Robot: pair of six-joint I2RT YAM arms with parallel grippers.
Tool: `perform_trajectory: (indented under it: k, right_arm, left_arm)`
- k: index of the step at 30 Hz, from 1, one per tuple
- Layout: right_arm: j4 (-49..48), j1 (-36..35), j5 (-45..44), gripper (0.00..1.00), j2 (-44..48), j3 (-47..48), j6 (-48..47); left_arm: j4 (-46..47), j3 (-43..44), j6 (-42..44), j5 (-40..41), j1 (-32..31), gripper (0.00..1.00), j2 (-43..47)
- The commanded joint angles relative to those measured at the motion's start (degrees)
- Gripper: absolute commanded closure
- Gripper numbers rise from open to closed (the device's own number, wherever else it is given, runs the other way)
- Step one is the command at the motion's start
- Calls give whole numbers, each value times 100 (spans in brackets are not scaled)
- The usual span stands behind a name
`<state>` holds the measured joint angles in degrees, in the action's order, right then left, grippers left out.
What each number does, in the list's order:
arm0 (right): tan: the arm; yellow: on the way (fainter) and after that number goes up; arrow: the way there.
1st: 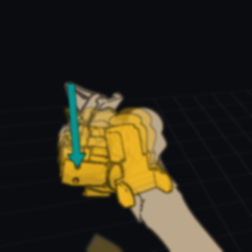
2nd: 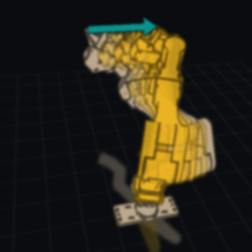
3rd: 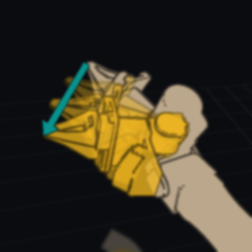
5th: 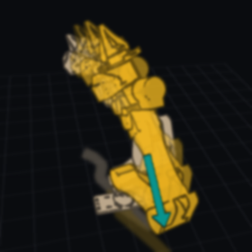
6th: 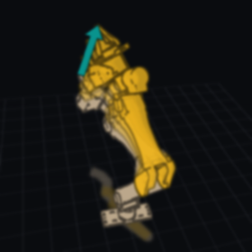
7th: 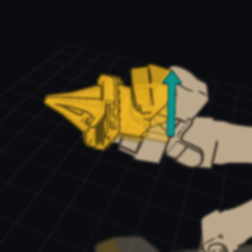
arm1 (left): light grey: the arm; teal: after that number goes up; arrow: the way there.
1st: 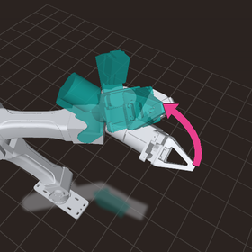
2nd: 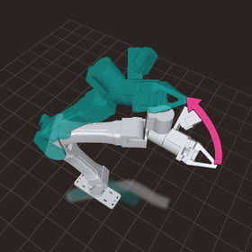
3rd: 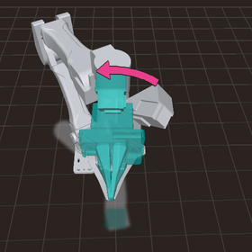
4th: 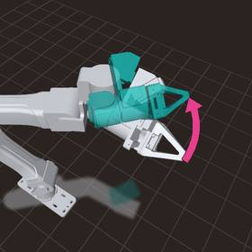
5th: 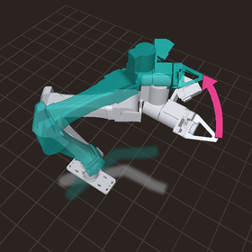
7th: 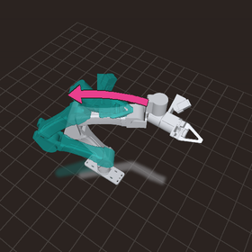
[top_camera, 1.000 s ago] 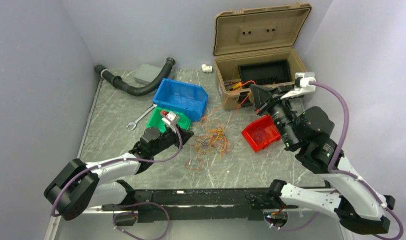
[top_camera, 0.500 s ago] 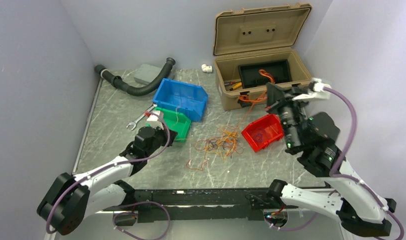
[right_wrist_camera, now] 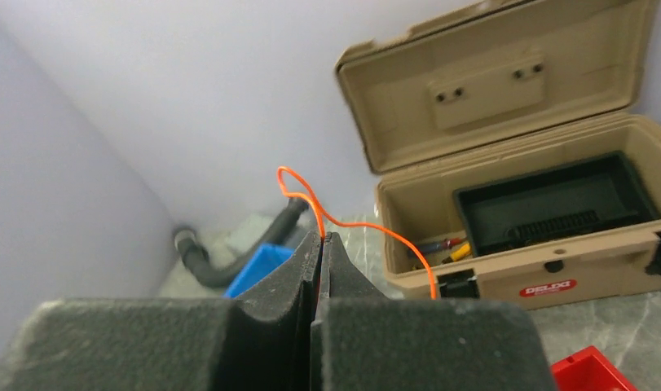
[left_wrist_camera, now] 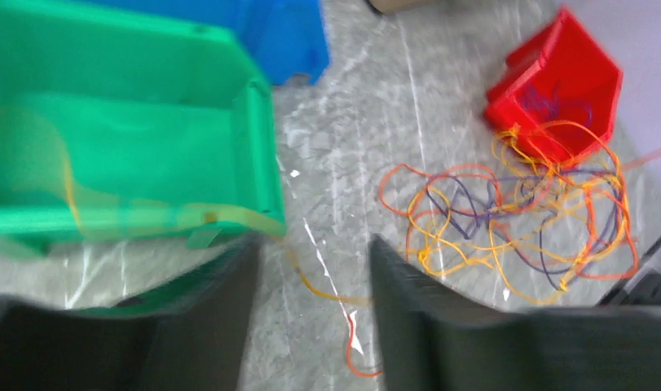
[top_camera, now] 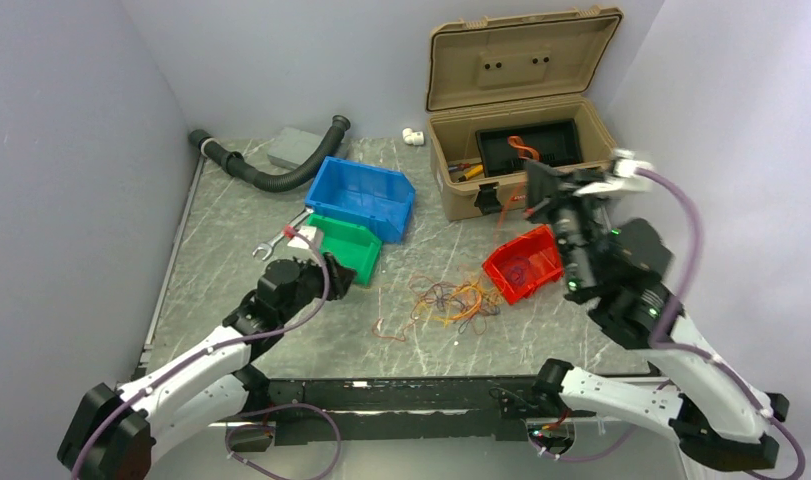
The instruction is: Untangle the cables
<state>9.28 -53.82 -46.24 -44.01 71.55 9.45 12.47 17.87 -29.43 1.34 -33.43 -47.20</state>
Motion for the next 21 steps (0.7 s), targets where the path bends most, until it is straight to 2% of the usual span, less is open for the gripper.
perform_trajectory:
  k: [1,2,3,4,5,7,8,13,21]
  right_arm:
    - [373,-14,1153,100,-626,354,-14]
    - [359,-13,1228,100,-736,438,1]
    - [329,-16,1276,100,-827,510,13]
    - [306,-14,1316,100,-915,588,23]
    - [272,-14,1357,100,-994,664,29]
    - [220,-9,1456,100,-1144,859,43]
    - [202,-15,1589,100,-1259,1016,60]
    - [20,-14,1908,100,-1470,1368,145]
    - [42,-10,2131,100,-1807,1868,284]
  left_arm:
    - [55,730,775,-799,-491,34,-454]
    - [59,809,868,-704,-657,25,-543]
    - [88,868,895,-575,-784,10,-613]
    - [212,891,906,-567,-869,3,-667]
    - [457,867,957,-762,-910,1,-716]
    - [1196,743,1014,-1243,-967,3,-935]
    - [2075,631,1037,-1653,-1042,5,-1217]
    - [3608,834,821,-2589,-1129,8,-2490]
    - [4717,1447,50,-3240,-1247,14,-3992]
